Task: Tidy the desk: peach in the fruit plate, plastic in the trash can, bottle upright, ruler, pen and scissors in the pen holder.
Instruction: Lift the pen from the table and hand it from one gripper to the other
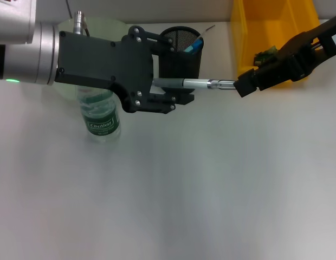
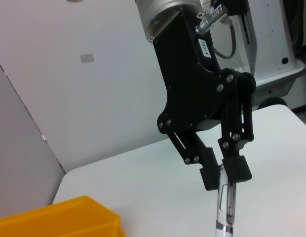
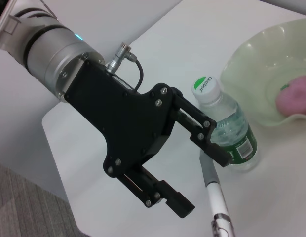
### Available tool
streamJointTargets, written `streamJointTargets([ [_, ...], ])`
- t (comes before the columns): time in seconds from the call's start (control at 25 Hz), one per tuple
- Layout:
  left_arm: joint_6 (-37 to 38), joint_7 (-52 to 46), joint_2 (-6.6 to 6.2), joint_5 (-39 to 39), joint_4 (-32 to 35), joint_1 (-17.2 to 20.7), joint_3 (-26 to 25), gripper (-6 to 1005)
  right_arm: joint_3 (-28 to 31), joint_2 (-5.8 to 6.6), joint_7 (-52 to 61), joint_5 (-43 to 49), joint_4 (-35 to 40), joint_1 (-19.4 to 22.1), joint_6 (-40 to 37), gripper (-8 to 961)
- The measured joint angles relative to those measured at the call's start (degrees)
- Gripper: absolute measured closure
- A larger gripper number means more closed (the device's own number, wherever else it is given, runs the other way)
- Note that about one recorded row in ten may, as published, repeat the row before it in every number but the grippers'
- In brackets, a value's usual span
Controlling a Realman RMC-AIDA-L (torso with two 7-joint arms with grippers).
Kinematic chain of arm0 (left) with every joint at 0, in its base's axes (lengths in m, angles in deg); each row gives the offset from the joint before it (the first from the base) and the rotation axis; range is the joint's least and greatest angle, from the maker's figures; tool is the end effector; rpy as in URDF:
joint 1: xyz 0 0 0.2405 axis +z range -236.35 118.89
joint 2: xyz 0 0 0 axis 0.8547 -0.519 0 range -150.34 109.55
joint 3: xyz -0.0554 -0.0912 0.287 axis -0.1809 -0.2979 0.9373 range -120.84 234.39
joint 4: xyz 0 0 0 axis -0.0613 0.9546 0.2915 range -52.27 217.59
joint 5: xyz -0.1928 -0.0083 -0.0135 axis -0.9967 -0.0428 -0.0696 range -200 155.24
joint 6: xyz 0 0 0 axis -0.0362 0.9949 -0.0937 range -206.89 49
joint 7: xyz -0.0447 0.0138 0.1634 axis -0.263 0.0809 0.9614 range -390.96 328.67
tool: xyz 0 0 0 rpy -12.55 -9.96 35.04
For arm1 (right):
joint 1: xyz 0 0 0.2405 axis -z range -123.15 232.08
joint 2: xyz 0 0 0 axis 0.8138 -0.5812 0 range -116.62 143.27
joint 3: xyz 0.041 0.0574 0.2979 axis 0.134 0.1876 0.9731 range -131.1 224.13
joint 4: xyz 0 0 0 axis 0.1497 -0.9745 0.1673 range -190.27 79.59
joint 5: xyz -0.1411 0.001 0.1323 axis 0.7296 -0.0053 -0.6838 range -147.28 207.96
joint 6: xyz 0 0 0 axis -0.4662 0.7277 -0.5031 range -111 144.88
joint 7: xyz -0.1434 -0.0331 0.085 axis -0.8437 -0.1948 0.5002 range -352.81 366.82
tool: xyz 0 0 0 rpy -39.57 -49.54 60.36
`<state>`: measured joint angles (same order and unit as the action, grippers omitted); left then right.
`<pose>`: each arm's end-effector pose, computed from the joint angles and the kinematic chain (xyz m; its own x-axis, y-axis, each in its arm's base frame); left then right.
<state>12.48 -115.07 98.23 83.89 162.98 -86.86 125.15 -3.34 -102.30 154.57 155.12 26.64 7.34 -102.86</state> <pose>-0.1552 0.3393 -0.0192 0.9150 -0.3145 0.2528 -0.2545 -0.9360 -0.2433 0.1282 0.3608 0.0379 0.7923 -0.6093 -0.0316 -0.6093 -0.7929 0.0099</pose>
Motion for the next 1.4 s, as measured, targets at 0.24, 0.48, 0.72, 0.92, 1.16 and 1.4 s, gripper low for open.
streamJointTargets([
  [0.24,-1.0,0.0,0.02,1.8,0.4,0.0,0.1,404,-0.1,-0.18,-0.1,0.0,-0.6,-0.3,0.2,761],
  [0.48,-1.1,0.0,-0.07,3.4,2.0,0.4,1.1,405,0.1,-0.17,-0.1,-0.1,-1.3,-0.2,1.5,762],
  [0.72,-1.4,-0.2,0.03,6.1,5.6,1.6,2.4,405,0.1,0.06,-0.1,-0.1,-2.8,-0.2,2.2,762],
  [0.92,-2.1,-0.3,0.03,6.3,6.8,2.2,2.6,406,-0.1,-0.17,-0.4,-0.1,-3.1,-0.2,2.5,762],
  [1.16,-2.8,-0.3,0.03,6.4,7.0,2.5,2.9,409,-0.1,-0.32,-0.5,-0.1,-4.5,-0.4,2.6,762],
  [1.4,-2.8,-0.3,0.03,6.6,6.9,2.5,3.2,414,-0.1,-0.32,-0.5,-0.1,-5.0,-0.5,2.9,762],
])
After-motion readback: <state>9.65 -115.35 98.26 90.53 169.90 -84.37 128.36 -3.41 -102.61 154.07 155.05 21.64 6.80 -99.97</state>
